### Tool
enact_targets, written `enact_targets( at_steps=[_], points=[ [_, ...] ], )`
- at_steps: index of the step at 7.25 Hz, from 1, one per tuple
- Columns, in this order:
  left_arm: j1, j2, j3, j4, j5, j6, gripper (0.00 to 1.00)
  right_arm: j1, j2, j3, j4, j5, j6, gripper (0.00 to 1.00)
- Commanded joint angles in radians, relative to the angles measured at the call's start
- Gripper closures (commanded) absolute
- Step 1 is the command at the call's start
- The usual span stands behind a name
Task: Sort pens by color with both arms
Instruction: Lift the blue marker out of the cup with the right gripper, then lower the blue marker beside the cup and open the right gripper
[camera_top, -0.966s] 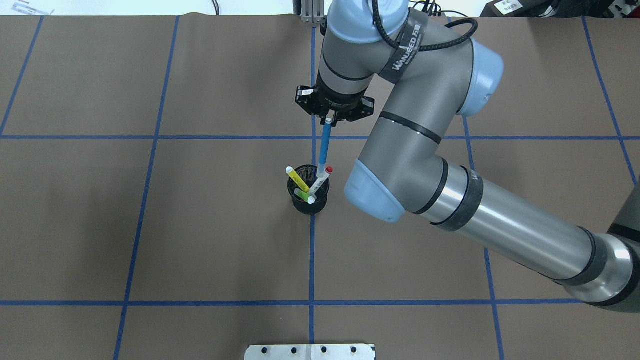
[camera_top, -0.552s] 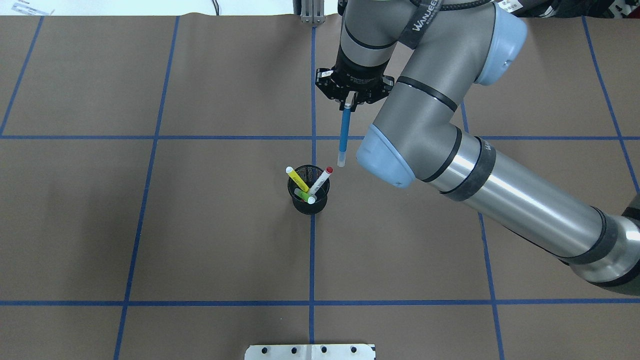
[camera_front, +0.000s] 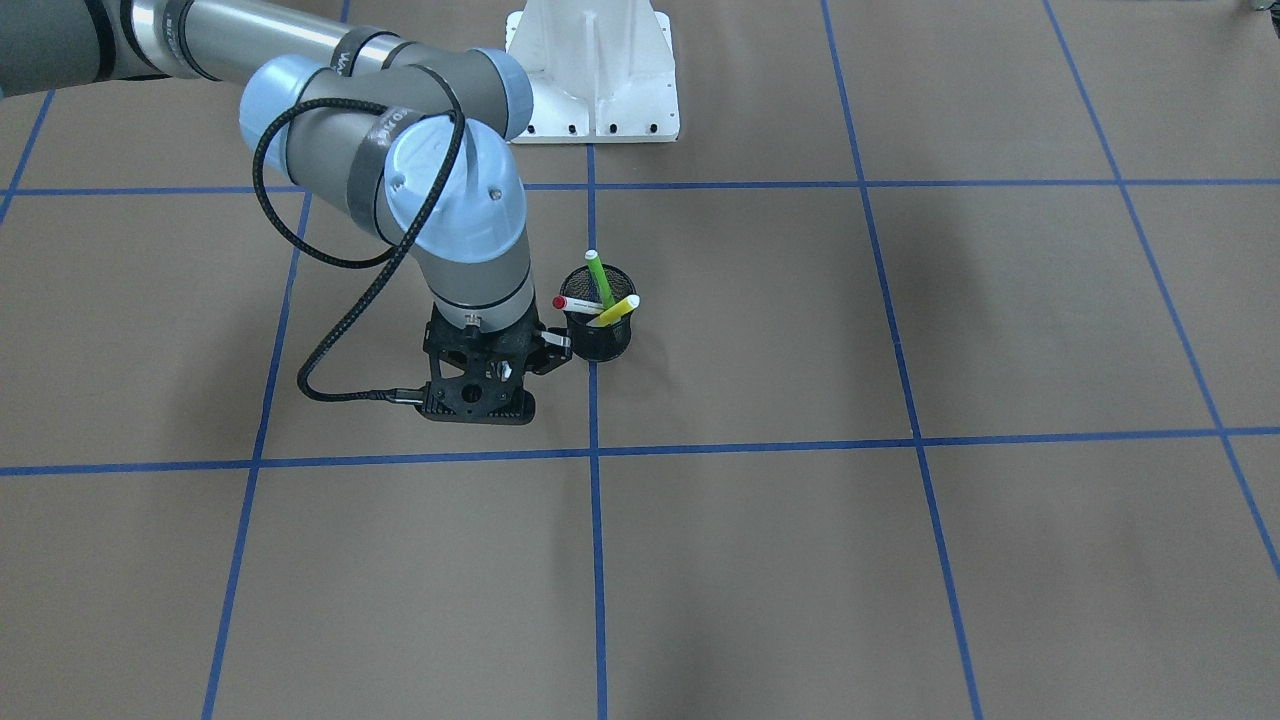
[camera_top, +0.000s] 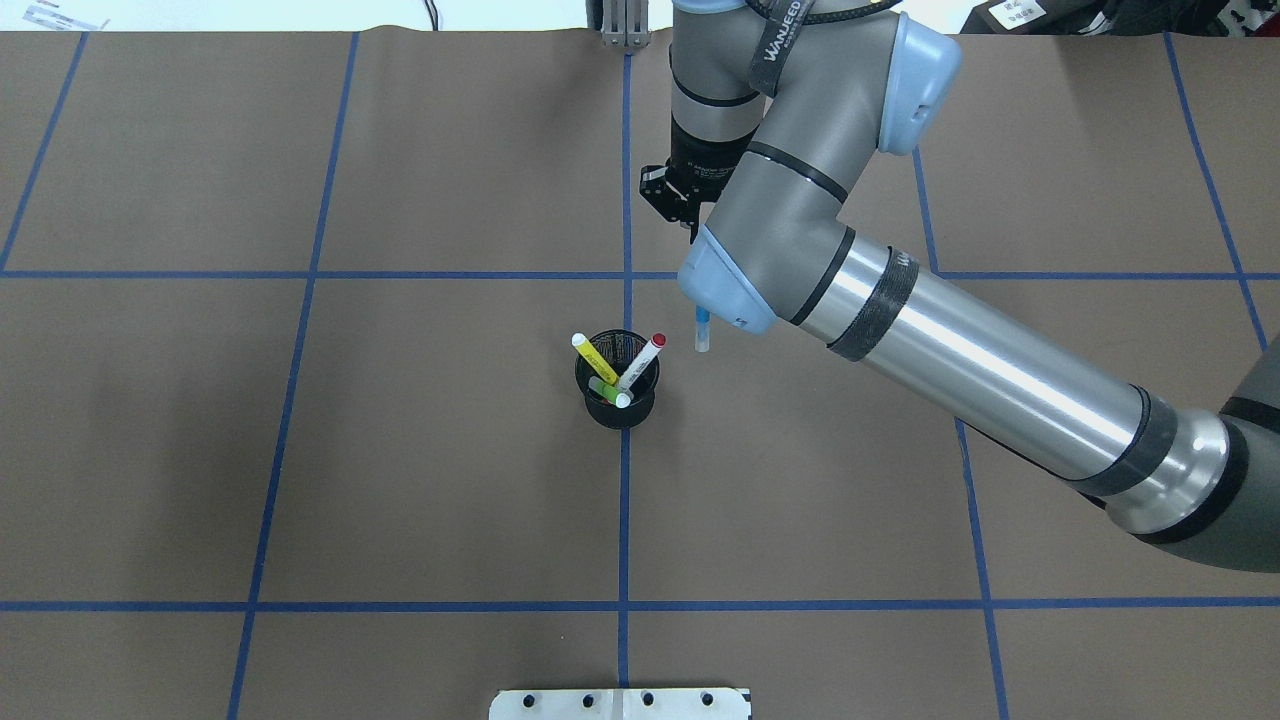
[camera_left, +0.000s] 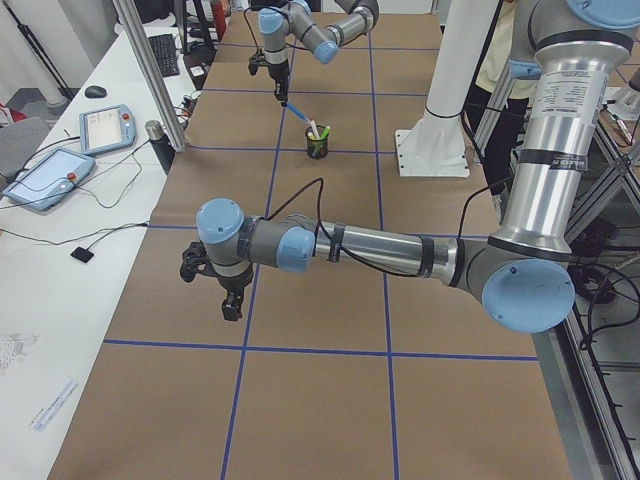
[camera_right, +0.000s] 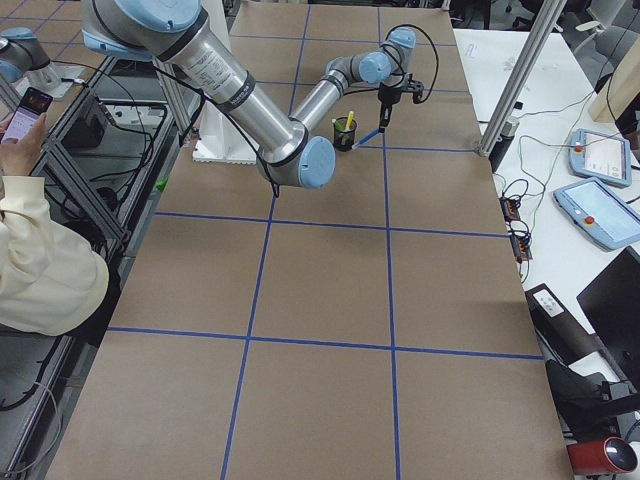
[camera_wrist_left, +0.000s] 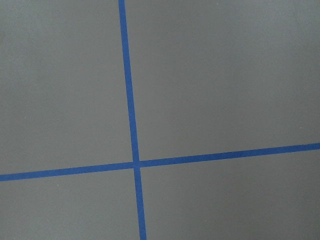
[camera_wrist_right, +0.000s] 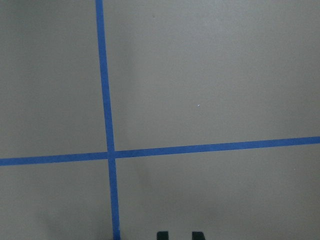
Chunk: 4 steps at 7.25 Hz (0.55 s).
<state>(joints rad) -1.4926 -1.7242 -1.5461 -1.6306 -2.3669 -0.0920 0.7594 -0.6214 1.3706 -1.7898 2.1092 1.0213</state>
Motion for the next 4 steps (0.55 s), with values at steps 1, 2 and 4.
enact_targets(
  at_steps=[1, 2, 4],
  points=[
    [0.000, 0.003, 0.000, 0.000, 0.000, 0.000, 0.02, -0.026, -0.003, -0.088, 0.065, 0.022, -0.006, 1.00],
    [0.000, 0.005, 0.000, -0.002, 0.000, 0.000, 0.02, -0.035, -0.009, -0.094, 0.072, 0.022, -0.003, 1.00],
    [0.000, 0.005, 0.000, -0.002, 0.014, 0.000, 0.02, -0.038, -0.008, -0.104, 0.072, 0.022, -0.003, 1.00]
  ],
)
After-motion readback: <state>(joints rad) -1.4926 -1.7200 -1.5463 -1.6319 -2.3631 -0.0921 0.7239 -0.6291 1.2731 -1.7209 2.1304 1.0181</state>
